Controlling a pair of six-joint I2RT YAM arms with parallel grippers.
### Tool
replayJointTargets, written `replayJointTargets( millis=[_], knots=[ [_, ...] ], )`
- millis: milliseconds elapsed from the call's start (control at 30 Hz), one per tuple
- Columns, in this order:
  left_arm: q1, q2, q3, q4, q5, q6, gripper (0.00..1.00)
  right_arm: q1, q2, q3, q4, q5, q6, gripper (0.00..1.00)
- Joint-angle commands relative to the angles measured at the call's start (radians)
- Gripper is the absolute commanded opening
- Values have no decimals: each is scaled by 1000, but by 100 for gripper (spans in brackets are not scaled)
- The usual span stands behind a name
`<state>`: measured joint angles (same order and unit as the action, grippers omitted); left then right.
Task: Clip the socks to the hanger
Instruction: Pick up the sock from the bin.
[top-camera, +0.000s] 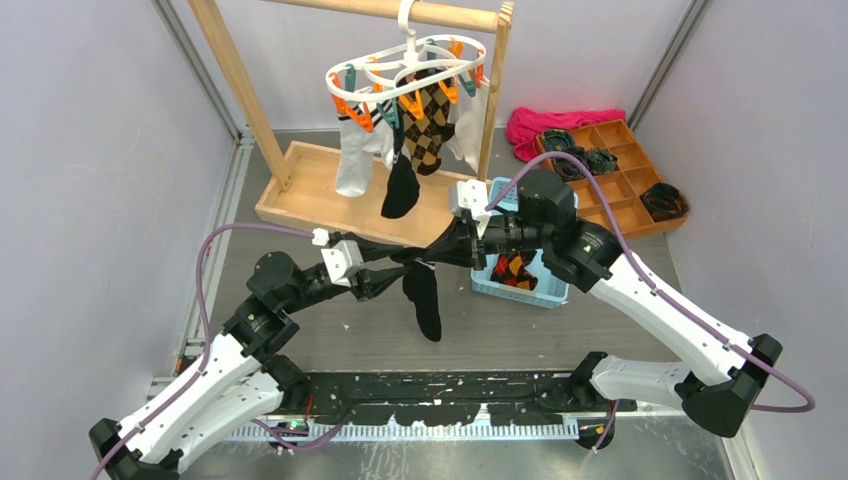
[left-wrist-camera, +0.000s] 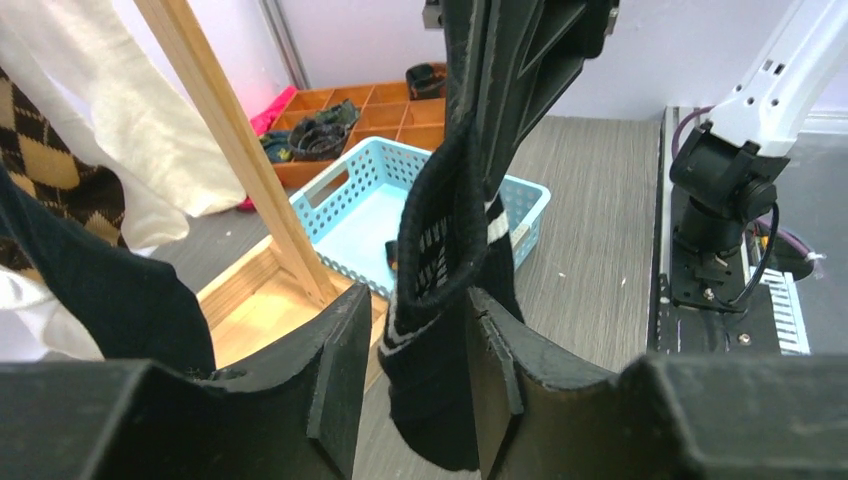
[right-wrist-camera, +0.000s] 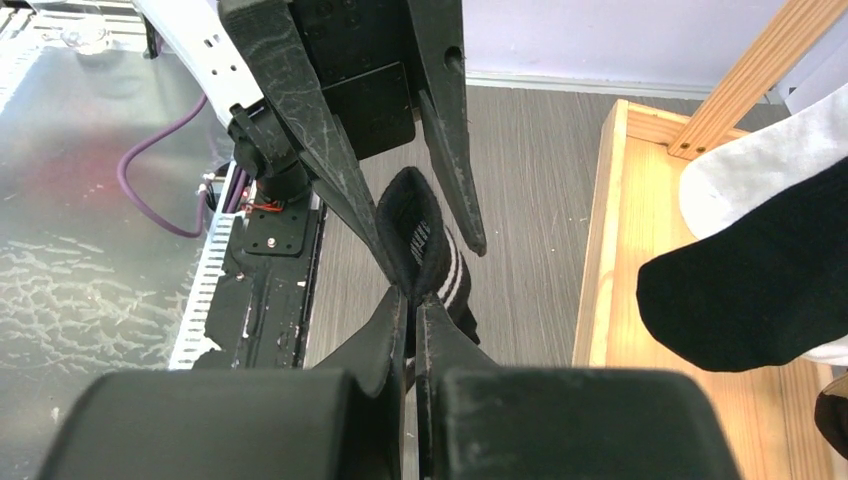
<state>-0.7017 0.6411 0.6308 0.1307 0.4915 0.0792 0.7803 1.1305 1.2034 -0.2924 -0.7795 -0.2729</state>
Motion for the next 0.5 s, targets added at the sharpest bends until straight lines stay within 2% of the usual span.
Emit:
replayJointTargets(
  millis=[0,167,300,367,467],
  knots=[
    [3,-24,-6,104,27,-37,40,-9,9,42,62,-15,24,1],
    [3,-21,-7,138,33,-63,30,-13,15,44,65,-12,35,1],
    [4,-11,0,133,47,-68,9,-22,17,47,81,-3,59,1],
    [3,-16,-3,125,36,-67,3,-27,19,47,86,2,66,1],
    [3,-31,-6,99,13,-58,0,-29,19,46,85,11,70,1]
  ],
)
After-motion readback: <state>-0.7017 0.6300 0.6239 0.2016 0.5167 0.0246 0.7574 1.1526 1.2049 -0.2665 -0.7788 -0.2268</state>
